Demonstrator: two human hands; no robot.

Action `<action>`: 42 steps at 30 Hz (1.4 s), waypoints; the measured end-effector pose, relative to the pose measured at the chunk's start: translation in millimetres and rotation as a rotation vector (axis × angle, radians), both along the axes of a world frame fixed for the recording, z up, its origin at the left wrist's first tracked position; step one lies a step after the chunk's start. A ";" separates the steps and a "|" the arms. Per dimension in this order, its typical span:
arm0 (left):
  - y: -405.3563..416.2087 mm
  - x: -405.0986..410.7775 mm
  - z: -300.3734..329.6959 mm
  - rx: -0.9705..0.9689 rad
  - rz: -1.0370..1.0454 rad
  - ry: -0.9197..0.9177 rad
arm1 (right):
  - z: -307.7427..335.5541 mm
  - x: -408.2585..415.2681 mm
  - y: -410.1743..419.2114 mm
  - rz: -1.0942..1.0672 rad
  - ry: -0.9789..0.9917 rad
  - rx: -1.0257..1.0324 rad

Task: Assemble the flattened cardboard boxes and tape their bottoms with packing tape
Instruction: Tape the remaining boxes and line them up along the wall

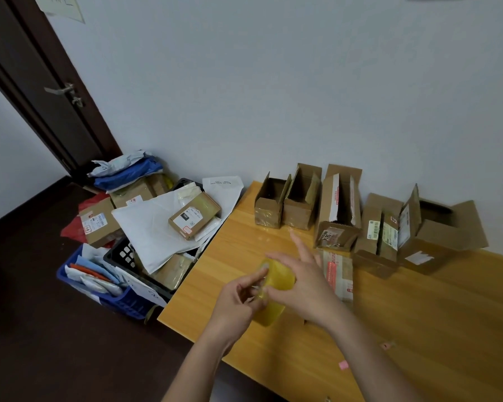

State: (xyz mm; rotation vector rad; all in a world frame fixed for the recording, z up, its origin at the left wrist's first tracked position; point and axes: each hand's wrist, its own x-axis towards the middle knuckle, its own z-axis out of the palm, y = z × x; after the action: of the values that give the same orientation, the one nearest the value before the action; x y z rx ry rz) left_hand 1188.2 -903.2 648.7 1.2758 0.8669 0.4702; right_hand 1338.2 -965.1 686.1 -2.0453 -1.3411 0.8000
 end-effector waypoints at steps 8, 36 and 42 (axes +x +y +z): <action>22.5 -6.6 17.3 0.060 -0.112 0.034 | -6.8 13.0 1.1 0.120 0.235 -0.197; 8.6 16.6 32.3 -0.026 0.119 -0.068 | -18.4 -7.6 -6.7 -0.359 1.204 0.117; 10.2 17.6 37.2 -0.044 0.103 -0.033 | -10.8 -12.3 -12.0 -0.430 1.209 0.172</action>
State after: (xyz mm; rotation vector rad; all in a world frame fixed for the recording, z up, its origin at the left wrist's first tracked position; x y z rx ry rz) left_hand 1205.7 -893.0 686.0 1.1842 0.9135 0.5489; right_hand 1325.9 -977.1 675.3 -1.1886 -0.2577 1.3108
